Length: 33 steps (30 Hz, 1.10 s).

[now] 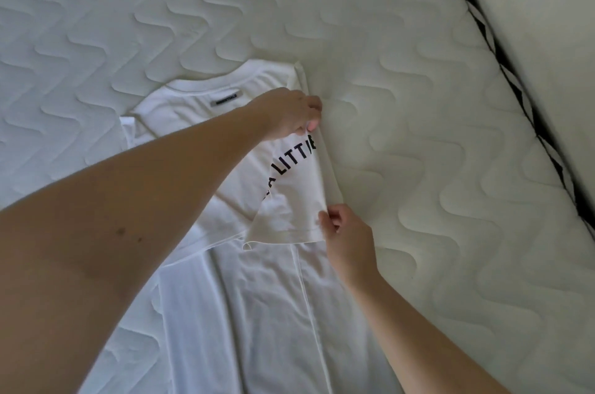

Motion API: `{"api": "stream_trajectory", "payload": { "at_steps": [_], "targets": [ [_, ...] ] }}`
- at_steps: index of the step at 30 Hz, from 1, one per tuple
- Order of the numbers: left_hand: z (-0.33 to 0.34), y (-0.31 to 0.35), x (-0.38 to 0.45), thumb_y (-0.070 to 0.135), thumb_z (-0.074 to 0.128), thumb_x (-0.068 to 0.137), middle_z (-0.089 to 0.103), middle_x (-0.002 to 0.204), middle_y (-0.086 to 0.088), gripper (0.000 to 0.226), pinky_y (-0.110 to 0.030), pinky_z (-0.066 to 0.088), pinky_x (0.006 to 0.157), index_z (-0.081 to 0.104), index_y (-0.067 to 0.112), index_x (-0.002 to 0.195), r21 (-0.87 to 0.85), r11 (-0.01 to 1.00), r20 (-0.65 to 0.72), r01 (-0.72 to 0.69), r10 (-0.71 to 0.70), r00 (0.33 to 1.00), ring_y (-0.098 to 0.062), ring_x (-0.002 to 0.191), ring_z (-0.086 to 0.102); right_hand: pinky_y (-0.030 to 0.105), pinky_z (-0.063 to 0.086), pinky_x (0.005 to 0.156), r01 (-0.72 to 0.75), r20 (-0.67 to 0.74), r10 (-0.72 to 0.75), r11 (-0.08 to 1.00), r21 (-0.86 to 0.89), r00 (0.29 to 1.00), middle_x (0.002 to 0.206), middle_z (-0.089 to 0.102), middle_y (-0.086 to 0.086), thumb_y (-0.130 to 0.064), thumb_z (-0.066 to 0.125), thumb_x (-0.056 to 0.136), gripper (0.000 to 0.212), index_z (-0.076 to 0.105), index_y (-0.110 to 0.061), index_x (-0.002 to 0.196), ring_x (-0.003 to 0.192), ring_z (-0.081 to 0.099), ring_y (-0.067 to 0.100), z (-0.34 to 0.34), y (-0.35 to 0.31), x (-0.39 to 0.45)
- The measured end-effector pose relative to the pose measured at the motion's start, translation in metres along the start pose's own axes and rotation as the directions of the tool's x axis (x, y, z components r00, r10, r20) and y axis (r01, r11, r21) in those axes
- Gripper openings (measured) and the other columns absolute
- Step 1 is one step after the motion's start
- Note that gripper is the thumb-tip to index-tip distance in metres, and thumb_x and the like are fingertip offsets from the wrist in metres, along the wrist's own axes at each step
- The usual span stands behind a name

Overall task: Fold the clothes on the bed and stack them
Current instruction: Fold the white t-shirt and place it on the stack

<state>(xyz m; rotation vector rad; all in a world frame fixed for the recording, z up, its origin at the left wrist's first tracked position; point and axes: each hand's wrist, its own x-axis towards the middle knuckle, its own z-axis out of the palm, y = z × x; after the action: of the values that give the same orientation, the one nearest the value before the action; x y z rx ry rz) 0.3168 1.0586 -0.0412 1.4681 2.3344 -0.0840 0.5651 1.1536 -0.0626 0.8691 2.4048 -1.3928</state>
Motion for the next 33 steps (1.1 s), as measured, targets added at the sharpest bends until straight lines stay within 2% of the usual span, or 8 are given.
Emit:
{"api": "stream_trajectory", "payload": {
  "at_steps": [6, 12, 16, 19, 23, 27, 30, 33],
  "targets": [
    [0.000, -0.008, 0.008, 0.017, 0.052, 0.096, 0.059, 0.080, 0.009, 0.011, -0.028, 0.037, 0.064, 0.057, 0.024, 0.088, -0.069, 0.997, 0.129, 0.027, -0.017, 0.992, -0.021, 0.077, 0.056, 0.019, 0.050, 0.050, -0.183, 0.102, 0.161, 0.944, 0.275, 0.982, 0.075, 0.066, -0.001, -0.021, 0.055, 0.098, 0.017, 0.062, -0.017, 0.083, 0.057, 0.068, 0.010, -0.003, 0.008, -0.003],
    [0.010, -0.001, 0.013, 0.014, 0.048, 0.098, 0.061, 0.092, -0.001, 0.012, -0.037, 0.044, 0.080, 0.059, 0.016, 0.096, 0.092, 0.995, 0.102, 0.038, -0.048, 0.994, -0.023, 0.092, 0.054, 0.021, 0.048, 0.048, -0.232, 0.095, 0.219, 0.961, 0.150, 0.971, 0.064, 0.066, 0.003, -0.032, 0.059, 0.095, 0.020, 0.061, -0.017, 0.081, 0.047, 0.061, 0.007, -0.007, 0.013, -0.002],
    [0.025, 0.004, 0.011, 0.010, 0.053, 0.095, 0.060, 0.106, -0.007, 0.016, -0.035, 0.040, 0.086, 0.057, 0.009, 0.110, 0.076, 0.993, 0.015, 0.092, -0.093, 0.996, -0.027, 0.103, 0.052, 0.031, 0.044, 0.060, -0.121, -0.017, 0.121, 0.947, -0.298, 0.992, 0.075, 0.065, -0.007, -0.049, 0.053, 0.093, 0.029, 0.058, -0.021, 0.086, 0.071, 0.061, 0.017, -0.011, 0.017, -0.001],
    [0.032, 0.007, 0.005, 0.010, 0.047, 0.099, 0.060, 0.108, -0.012, 0.018, -0.038, 0.041, 0.088, 0.058, 0.004, 0.112, -0.100, 0.975, -0.102, 0.198, -0.208, 0.973, -0.029, 0.104, 0.052, 0.031, 0.039, 0.059, -0.106, -0.052, 0.094, 0.940, -0.323, 0.994, 0.076, 0.063, -0.009, -0.049, 0.055, 0.092, 0.028, 0.056, -0.022, 0.087, 0.077, 0.062, 0.021, -0.013, 0.019, 0.000],
    [0.037, 0.017, -0.009, 0.011, 0.044, 0.100, 0.061, 0.121, -0.017, 0.028, -0.041, 0.041, 0.097, 0.060, -0.001, 0.119, -0.195, 0.969, -0.289, 0.149, -0.203, 0.936, -0.035, 0.111, 0.057, 0.032, 0.039, 0.060, -0.048, -0.095, 0.016, 0.938, -0.345, 0.995, 0.081, 0.060, -0.006, -0.039, 0.060, 0.092, 0.022, 0.050, -0.020, 0.097, 0.079, 0.062, 0.024, -0.012, 0.017, -0.002],
    [0.050, 0.043, -0.029, 0.014, 0.039, 0.100, 0.042, 0.150, -0.010, 0.045, -0.039, 0.023, 0.118, 0.045, 0.007, 0.143, -0.274, 0.904, -0.393, 0.328, -0.417, 0.820, -0.026, 0.140, 0.039, 0.038, 0.047, 0.068, 0.270, -0.161, -0.357, 0.875, -0.402, 0.920, 0.090, 0.061, 0.005, -0.011, 0.066, 0.085, 0.020, 0.061, -0.010, 0.103, 0.080, 0.060, 0.028, -0.006, 0.008, -0.006],
    [0.068, 0.068, -0.047, 0.025, 0.026, 0.100, 0.027, 0.159, -0.006, 0.054, -0.041, 0.015, 0.121, 0.029, 0.010, 0.152, -0.318, 0.822, -0.381, 0.473, -0.567, 0.730, -0.023, 0.148, 0.022, 0.041, 0.047, 0.093, 0.411, -0.078, -0.520, 0.750, -0.519, 0.850, 0.123, 0.061, 0.008, -0.014, 0.059, 0.090, 0.039, 0.058, -0.009, 0.128, 0.114, 0.059, 0.029, 0.009, 0.006, -0.005],
    [0.096, 0.091, -0.061, 0.035, 0.021, 0.102, 0.008, 0.164, -0.002, 0.058, -0.038, 0.004, 0.122, 0.013, 0.016, 0.156, -0.266, 0.797, -0.276, 0.542, -0.602, 0.749, -0.019, 0.151, 0.005, 0.042, 0.030, 0.115, 0.487, 0.101, -0.549, 0.625, -0.610, 0.830, 0.155, 0.035, 0.006, -0.026, 0.043, 0.100, 0.050, 0.039, -0.011, 0.147, 0.144, 0.031, 0.022, 0.020, 0.019, -0.003]
  ]
}}
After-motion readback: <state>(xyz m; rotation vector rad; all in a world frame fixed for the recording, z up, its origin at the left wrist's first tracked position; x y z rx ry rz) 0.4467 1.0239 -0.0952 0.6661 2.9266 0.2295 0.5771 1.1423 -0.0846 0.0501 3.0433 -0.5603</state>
